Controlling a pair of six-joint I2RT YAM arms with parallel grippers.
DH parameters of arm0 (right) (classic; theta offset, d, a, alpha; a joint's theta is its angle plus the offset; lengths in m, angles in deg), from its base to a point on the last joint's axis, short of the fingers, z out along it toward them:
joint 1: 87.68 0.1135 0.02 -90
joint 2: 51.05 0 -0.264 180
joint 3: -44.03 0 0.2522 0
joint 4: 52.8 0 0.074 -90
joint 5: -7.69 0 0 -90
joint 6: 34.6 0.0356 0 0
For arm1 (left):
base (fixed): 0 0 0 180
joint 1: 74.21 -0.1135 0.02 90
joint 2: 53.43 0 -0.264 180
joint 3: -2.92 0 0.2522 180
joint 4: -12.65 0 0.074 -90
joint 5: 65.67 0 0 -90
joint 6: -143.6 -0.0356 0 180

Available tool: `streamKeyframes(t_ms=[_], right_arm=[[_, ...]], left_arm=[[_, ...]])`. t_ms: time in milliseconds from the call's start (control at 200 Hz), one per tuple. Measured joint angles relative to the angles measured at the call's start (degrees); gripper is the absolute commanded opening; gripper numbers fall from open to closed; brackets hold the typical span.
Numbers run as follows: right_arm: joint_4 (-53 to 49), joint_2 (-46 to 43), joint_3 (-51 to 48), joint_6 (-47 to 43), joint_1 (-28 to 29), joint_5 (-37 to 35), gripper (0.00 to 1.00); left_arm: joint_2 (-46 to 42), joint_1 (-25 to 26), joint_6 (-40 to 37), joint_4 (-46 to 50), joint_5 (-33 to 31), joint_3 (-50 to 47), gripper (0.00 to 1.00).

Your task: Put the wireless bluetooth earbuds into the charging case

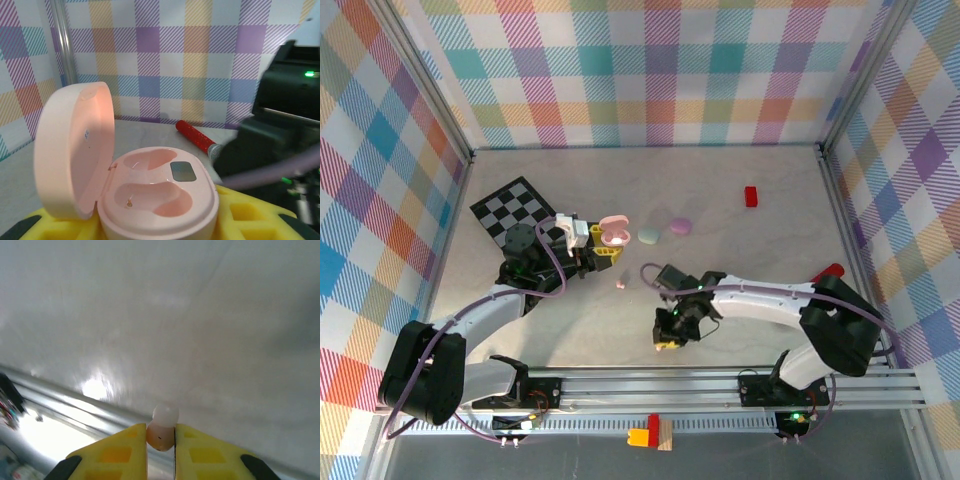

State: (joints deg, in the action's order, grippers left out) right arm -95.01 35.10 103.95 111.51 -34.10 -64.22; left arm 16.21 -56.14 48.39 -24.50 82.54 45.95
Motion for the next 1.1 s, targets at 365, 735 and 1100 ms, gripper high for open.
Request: streamKeyframes(t_ms=[365,735,1100], right_arm=[[13.7,7.5,0.3,-4.4,-13.8,-1.1,0.17],[17.0,8.8,0.6,-4.7,-14.6,-3.0,0.34],[10.5,5.4,0.9,-8.9,-14.6,-6.1,0.46]], left_arm=[[-1.0,0.0,-0.7,1.4,-0.4,0.0,0.39],[-1.0,0.0,-0.7,1.5,-0.4,-0.2,0.39],[-1.0,0.0,-0.7,1.8,-0.4,-0.2,0.39]])
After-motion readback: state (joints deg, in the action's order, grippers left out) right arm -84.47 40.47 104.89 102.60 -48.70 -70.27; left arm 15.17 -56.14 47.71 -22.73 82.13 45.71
